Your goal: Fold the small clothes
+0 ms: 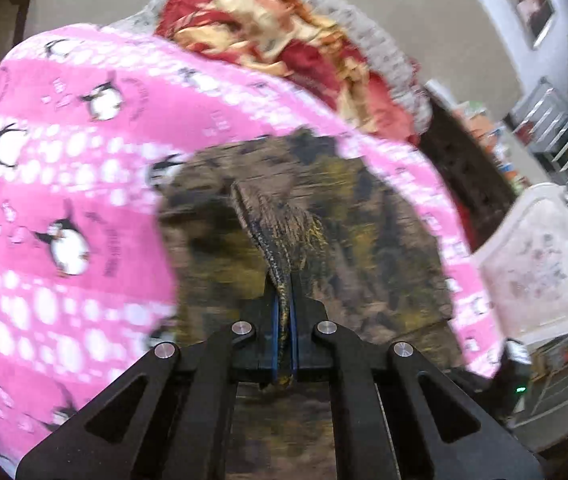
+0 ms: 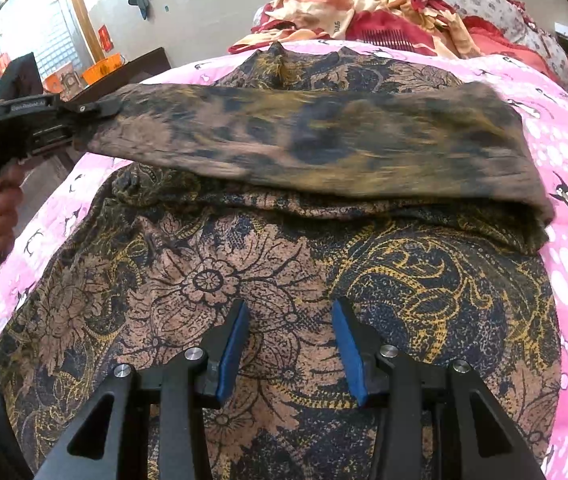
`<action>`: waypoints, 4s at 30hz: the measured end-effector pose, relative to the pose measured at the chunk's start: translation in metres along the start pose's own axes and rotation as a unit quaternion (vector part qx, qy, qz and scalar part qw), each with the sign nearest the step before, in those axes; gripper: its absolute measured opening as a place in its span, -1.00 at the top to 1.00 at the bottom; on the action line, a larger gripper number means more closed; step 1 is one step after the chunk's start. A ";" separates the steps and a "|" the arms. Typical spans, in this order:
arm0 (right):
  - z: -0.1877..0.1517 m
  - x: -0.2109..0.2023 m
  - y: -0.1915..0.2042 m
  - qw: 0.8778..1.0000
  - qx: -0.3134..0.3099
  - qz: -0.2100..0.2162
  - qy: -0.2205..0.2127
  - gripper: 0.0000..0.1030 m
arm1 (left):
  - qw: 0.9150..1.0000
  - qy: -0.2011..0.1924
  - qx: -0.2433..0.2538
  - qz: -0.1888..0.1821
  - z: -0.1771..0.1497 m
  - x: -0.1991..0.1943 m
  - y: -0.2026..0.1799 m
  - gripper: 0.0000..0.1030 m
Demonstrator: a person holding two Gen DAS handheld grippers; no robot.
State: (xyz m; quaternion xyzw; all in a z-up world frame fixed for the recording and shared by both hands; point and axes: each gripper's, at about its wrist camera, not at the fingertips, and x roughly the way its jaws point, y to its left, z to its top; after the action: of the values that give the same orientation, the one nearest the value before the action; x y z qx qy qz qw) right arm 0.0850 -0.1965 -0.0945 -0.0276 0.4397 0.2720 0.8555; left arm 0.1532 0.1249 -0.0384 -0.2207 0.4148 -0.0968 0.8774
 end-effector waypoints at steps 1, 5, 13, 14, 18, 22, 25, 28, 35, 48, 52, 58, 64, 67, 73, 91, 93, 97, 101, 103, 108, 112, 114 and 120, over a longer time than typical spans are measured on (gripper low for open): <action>0.000 0.000 -0.001 1.000 0.001 0.002 0.000 0.18 | 1.000 0.007 0.005 0.012 0.002 0.005 0.003 0.95; 0.000 0.000 -0.001 1.000 0.000 -0.001 0.000 0.19 | 0.995 0.051 0.049 0.068 -0.005 0.038 0.007 0.95; 0.001 -0.004 0.003 1.000 -0.003 -0.007 0.005 0.19 | 0.989 -0.006 0.053 0.141 -0.020 0.019 -0.001 0.91; 0.003 -0.007 0.003 1.000 -0.001 -0.005 0.007 0.19 | 0.988 -0.030 0.058 0.142 -0.022 0.010 -0.008 0.90; 0.032 -0.045 -0.014 0.997 0.040 0.003 -0.065 0.19 | 0.983 -0.053 0.078 0.154 -0.018 0.014 -0.031 0.90; 0.081 -0.051 -0.039 0.992 0.073 -0.061 -0.086 0.20 | 0.975 -0.102 0.034 0.195 -0.008 0.016 -0.031 0.90; 0.097 -0.025 -0.055 0.994 0.043 -0.089 -0.041 0.20 | 0.974 -0.065 -0.012 0.215 -0.010 0.028 -0.006 0.90; 0.079 0.012 -0.088 0.990 0.039 -0.122 0.052 0.24 | 0.978 -0.044 -0.009 0.206 -0.018 0.040 -0.006 0.90; 0.088 0.011 -0.093 0.990 0.052 -0.109 0.074 0.23 | 0.974 -0.044 0.093 0.204 -0.012 0.072 -0.045 0.80; 0.136 0.055 -0.122 0.990 0.074 -0.120 0.010 -0.02 | 0.984 -0.044 0.046 0.168 -0.022 0.097 -0.010 0.74; 0.147 0.048 -0.118 0.987 0.082 -0.133 0.041 -0.07 | 0.979 -0.038 0.063 0.189 -0.020 0.098 -0.014 0.74; 0.138 0.011 -0.056 0.993 0.058 -0.103 -0.029 -0.05 | 0.981 -0.032 0.053 0.182 -0.029 0.071 -0.046 0.74; 0.086 0.037 -0.016 0.993 0.043 -0.110 -0.001 -0.06 | 0.978 -0.023 0.108 0.175 -0.067 0.089 -0.067 0.59; 0.078 0.040 -0.016 0.993 0.035 -0.115 -0.013 -0.07 | 0.980 -0.025 0.104 0.170 -0.067 0.088 -0.065 0.57; 0.078 0.042 -0.009 0.992 0.021 -0.127 -0.015 -0.13 | 0.975 -0.033 0.116 0.185 -0.073 0.088 -0.069 0.56; 0.077 0.045 -0.007 0.990 0.012 -0.138 -0.015 -0.16 | 0.977 -0.032 0.111 0.180 -0.072 0.088 -0.069 0.55; 0.077 0.045 -0.007 0.990 0.013 -0.138 -0.016 -0.16 | 0.977 -0.032 0.111 0.180 -0.072 0.088 -0.068 0.55; 0.077 0.046 -0.006 0.990 0.013 -0.140 -0.015 -0.16 | 0.977 -0.028 0.111 0.180 -0.071 0.088 -0.069 0.54; 0.077 0.046 -0.005 0.989 0.010 -0.144 -0.015 -0.16 | 0.980 -0.028 0.104 0.169 -0.070 0.087 -0.066 0.52; 0.077 0.046 -0.005 0.989 0.010 -0.144 -0.015 -0.16 | 0.983 -0.028 0.098 0.155 -0.069 0.087 -0.064 0.46; 0.077 0.047 -0.005 0.990 0.011 -0.143 -0.015 -0.16 | 0.976 -0.025 0.117 0.180 -0.072 0.091 -0.073 0.45; 0.079 0.046 -0.005 0.989 0.011 -0.146 -0.004 -0.16 | 0.979 0.022 0.120 0.162 -0.063 0.078 -0.074 0.45; 0.083 0.038 -0.004 0.990 0.014 -0.141 0.024 -0.16 | 0.981 0.038 0.119 0.148 -0.063 0.055 -0.070 0.45; 0.032 -0.058 0.015 0.994 -0.021 -0.098 0.047 -0.15 | 0.966 0.052 0.188 0.170 -0.108 -0.060 -0.041 0.33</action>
State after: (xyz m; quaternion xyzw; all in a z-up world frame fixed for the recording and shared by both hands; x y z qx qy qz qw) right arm 0.0742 -0.1999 -0.0278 -0.1011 0.4693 0.1944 0.8554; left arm 0.0328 0.0771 -0.0386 0.0275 0.4651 -0.0342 0.8842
